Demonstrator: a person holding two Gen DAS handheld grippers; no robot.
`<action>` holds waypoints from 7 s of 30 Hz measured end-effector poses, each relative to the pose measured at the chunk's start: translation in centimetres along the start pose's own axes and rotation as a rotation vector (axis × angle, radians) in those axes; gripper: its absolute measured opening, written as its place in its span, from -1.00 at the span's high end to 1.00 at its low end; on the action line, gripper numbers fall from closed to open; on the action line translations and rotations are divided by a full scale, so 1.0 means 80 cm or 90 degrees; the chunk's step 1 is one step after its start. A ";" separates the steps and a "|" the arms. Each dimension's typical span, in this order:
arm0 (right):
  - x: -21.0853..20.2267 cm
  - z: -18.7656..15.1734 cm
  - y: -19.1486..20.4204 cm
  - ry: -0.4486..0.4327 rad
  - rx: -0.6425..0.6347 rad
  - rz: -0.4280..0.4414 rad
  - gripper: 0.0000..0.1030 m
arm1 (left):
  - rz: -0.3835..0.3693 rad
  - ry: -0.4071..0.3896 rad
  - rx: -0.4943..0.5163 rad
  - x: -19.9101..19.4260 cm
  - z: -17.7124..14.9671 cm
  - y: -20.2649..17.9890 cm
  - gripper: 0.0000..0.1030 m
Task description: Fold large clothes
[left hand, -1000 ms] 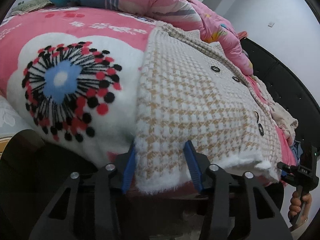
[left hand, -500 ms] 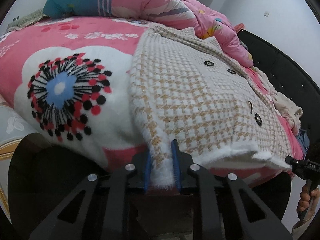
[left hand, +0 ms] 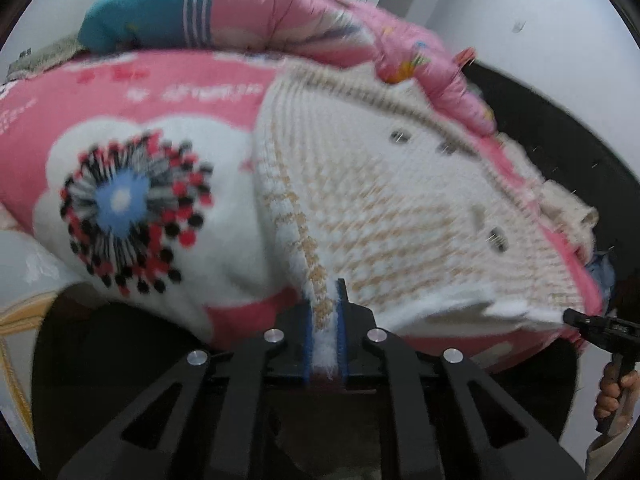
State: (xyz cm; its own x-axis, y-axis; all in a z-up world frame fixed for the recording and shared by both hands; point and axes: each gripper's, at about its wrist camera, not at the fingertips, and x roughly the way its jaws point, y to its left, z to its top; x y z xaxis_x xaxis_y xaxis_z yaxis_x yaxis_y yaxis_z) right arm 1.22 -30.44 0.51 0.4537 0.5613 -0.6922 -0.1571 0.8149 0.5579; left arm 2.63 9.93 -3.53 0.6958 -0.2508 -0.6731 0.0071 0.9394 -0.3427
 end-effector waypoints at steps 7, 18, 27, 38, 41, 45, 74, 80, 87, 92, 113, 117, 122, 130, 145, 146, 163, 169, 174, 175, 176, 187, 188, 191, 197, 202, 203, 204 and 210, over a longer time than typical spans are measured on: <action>-0.034 0.052 0.039 -0.061 -0.041 0.043 0.89 | -0.051 -0.089 0.005 -0.043 0.047 -0.020 0.85; -0.005 0.224 0.037 -0.143 -0.010 0.084 0.89 | -0.063 -0.157 -0.046 0.014 0.212 -0.005 0.85; 0.081 0.292 -0.060 -0.176 0.108 0.029 -0.44 | -0.035 -0.125 -0.069 0.146 0.297 0.012 0.14; 0.034 0.187 -0.078 -0.100 0.064 -0.051 -0.66 | -0.035 -0.098 -0.080 0.096 0.237 0.030 -0.17; 0.032 0.158 -0.084 -0.065 0.090 -0.040 -0.68 | -0.063 -0.058 -0.081 0.087 0.194 0.019 -0.21; 0.038 0.134 -0.080 -0.024 0.093 -0.042 -0.68 | -0.074 -0.014 -0.086 0.099 0.145 0.004 -0.21; 0.093 0.166 -0.095 -0.077 0.262 0.085 -0.17 | -0.223 -0.075 -0.347 0.151 0.160 0.086 -0.31; 0.114 0.181 -0.110 -0.127 0.300 0.098 0.23 | -0.149 -0.106 -0.345 0.169 0.180 0.075 -0.09; 0.095 0.208 -0.063 -0.143 0.160 -0.059 0.82 | 0.080 -0.130 -0.040 0.149 0.203 -0.022 0.77; 0.057 0.219 -0.025 -0.181 0.108 -0.061 0.87 | 0.092 -0.152 0.029 0.098 0.210 -0.047 0.82; -0.057 0.037 -0.174 -0.123 0.354 0.145 -0.06 | 0.000 -0.015 -0.057 0.014 0.070 0.011 0.27; -0.136 0.026 -0.201 -0.225 0.357 0.065 -0.07 | 0.017 -0.052 -0.125 -0.006 0.064 0.041 -0.17; -0.162 0.049 -0.151 -0.245 0.237 -0.048 -0.23 | 0.030 -0.124 -0.132 -0.045 0.074 0.049 -0.17; -0.031 0.104 -0.003 -0.102 -0.052 -0.080 -0.27 | 0.036 -0.091 0.056 -0.021 0.088 -0.049 -0.20; 0.091 0.167 -0.030 -0.017 -0.104 -0.288 0.20 | 0.122 -0.030 0.073 0.089 0.128 -0.024 0.07; 0.094 0.164 -0.035 -0.014 -0.097 -0.283 0.38 | 0.121 -0.026 0.074 0.096 0.131 -0.021 0.14; 0.079 0.192 -0.009 -0.138 -0.118 -0.314 0.85 | 0.120 -0.085 0.075 0.088 0.166 -0.011 0.82; 0.100 0.197 -0.044 -0.083 -0.095 -0.275 0.32 | 0.125 -0.053 0.036 0.124 0.150 0.012 0.69; 0.035 0.189 -0.018 -0.137 -0.106 -0.267 -0.27 | 0.121 -0.099 0.028 0.080 0.154 0.014 0.19; 0.021 0.182 -0.003 -0.148 -0.123 -0.254 -0.27 | 0.121 -0.118 0.030 0.066 0.154 0.013 0.12; 0.012 0.174 0.015 -0.152 -0.148 -0.238 -0.27 | 0.124 -0.147 0.044 0.044 0.152 0.004 0.10; 0.164 0.108 0.052 0.056 -0.181 -0.132 0.23 | -0.016 0.038 0.149 0.114 0.070 -0.072 -0.02; 0.161 0.109 0.051 0.055 -0.172 -0.122 0.23 | -0.025 0.019 0.148 0.114 0.066 -0.068 -0.03; 0.134 0.117 0.067 0.044 -0.182 -0.144 0.24 | -0.032 0.003 0.146 0.089 0.075 -0.074 -0.02; 0.161 0.134 0.078 0.024 -0.196 -0.166 0.20 | -0.052 0.017 0.120 0.102 0.097 -0.074 -0.02; 0.159 0.141 0.061 0.034 -0.146 -0.131 0.15 | -0.010 0.024 0.110 0.119 0.097 -0.075 -0.04; 0.143 0.139 0.066 0.022 -0.152 -0.143 0.18 | -0.023 0.017 0.109 0.105 0.098 -0.076 -0.03; 0.131 0.137 0.068 0.007 -0.161 -0.157 0.19 | -0.035 0.006 0.111 0.093 0.097 -0.078 -0.03; 0.117 0.120 -0.008 -0.013 -0.123 -0.306 0.19 | -0.111 -0.010 0.173 0.069 0.083 -0.110 -0.03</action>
State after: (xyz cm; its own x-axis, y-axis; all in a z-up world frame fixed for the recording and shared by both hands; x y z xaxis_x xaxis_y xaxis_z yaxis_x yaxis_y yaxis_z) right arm 14.00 -27.13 -1.90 0.5311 0.1160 -0.8393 -0.0850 0.9929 0.0835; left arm 11.19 1.81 0.16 0.6784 -0.4115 -0.6087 0.3173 0.9113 -0.2623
